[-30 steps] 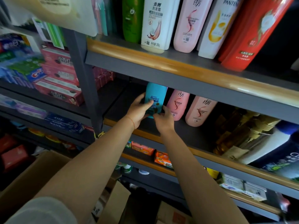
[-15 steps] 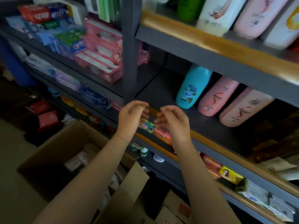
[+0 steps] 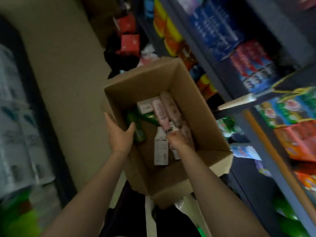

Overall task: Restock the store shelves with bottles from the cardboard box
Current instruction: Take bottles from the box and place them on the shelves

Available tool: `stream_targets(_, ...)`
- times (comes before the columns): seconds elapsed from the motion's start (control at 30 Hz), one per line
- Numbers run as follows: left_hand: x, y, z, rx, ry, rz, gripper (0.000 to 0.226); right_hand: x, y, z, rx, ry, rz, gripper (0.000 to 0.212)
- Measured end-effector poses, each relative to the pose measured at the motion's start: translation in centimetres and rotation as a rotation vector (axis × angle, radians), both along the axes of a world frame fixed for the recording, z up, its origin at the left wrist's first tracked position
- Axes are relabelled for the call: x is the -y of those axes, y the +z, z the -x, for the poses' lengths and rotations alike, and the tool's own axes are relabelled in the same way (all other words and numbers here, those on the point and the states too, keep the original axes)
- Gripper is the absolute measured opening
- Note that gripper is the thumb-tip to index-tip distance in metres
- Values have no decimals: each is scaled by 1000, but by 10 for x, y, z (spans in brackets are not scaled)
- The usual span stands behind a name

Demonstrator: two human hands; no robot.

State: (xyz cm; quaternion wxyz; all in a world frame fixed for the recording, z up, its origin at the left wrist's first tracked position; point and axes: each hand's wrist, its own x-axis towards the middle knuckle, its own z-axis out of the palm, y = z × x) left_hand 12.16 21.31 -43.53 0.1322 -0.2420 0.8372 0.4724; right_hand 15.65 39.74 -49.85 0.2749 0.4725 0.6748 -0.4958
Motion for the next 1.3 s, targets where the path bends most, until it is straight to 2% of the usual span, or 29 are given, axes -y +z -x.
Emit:
stream_targets(0.07,2,-17,2,26,65,-172,82,8,-47,7,99,47,-25,29)
stream_targets(0.13,0,-25,-1,9,96,-219,70,17,-83,6,224,93,-35,51)
stream_targets(0.27,3,-31,-3,-21,131,-277,68,29,-143,-7,383,130,31,63)
stream_targets(0.37,11,-36,-4,-23,147,-299,65,33,-173,-7,487,257,-44,79)
stream_targets(0.5,12,-43,-5,-34,143,-297,66,33,-202,-15,430,226,-71,96)
stream_targets(0.63,9,-52,-6,-46,149,-315,77,32,-231,-32,368,57,130,98)
stream_targets(0.77,12,-56,-5,-67,149,-293,80,40,-202,-24,257,-89,241,64)
stream_targets(0.87,9,-55,-4,-76,145,-272,72,43,-158,-6,197,-128,366,62)
stream_targets(1.0,5,-43,0,-36,114,-215,75,39,-77,17,117,-137,592,41)
stream_targets(1.07,4,-22,-3,-36,77,-29,86,32,-33,19,32,-79,638,35)
stream_targets(1.13,1,8,-12,-186,-12,151,83,22,10,16,-102,-36,633,41)
stream_targets(1.2,-13,46,-20,-275,-80,38,65,9,57,7,-259,-29,586,54)
stream_targets(1.23,-23,66,-22,-238,-107,-106,59,4,82,2,-339,-36,569,56)
stream_targets(1.3,-47,113,-27,-77,-123,-462,63,-5,135,-13,-492,-58,568,48)
